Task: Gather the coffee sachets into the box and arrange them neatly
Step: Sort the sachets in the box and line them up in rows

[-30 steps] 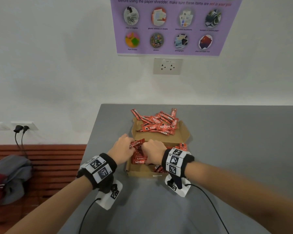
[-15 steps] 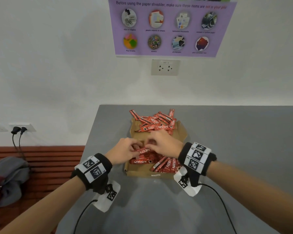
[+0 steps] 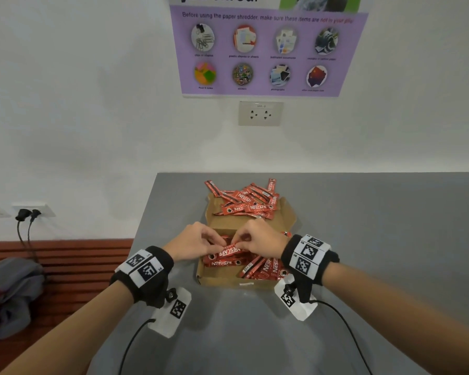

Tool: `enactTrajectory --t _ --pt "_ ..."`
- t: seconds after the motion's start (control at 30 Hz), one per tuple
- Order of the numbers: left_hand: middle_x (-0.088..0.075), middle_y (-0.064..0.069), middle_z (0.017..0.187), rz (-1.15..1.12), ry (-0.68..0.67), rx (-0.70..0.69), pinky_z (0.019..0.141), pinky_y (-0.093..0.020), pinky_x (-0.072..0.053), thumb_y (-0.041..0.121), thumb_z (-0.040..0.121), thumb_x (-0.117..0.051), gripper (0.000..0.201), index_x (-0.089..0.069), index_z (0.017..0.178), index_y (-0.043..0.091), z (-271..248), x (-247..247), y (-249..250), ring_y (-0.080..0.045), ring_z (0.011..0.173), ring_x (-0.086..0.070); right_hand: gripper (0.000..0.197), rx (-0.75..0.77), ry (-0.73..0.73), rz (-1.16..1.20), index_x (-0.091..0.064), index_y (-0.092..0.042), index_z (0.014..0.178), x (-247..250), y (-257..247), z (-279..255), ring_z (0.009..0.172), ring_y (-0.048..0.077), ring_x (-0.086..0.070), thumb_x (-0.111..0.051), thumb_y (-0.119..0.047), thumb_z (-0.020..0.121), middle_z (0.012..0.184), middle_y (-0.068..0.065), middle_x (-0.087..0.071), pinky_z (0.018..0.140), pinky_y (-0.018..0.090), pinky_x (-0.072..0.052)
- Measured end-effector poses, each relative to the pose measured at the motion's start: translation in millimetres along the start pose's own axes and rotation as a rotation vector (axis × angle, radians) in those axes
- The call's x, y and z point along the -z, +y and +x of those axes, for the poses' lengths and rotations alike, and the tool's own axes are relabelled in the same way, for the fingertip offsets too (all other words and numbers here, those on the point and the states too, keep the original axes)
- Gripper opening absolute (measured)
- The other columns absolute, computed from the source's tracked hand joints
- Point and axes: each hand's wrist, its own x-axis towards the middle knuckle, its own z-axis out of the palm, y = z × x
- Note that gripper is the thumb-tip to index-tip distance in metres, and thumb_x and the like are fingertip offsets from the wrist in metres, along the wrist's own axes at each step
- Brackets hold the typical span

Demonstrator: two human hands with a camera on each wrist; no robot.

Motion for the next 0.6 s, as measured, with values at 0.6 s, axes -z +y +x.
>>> enactTrajectory --t 0.6 --pt "-0.068 0.0 0.086 0.004 0.268 0.004 0.064 -0.013 -0.05 0.014 0.075 -0.076 0.022 -0.06 0.089 0.018 -2 -6 -5 -0.007 0.067 -0.062 0.017 0.016 0.026 0.039 -0.072 -0.005 0.097 -13 -4 8 0.064 -0.002 -0.054 -0.069 -0.014 0.083 0.09 0.005 -0.071 0.062 0.004 -0.042"
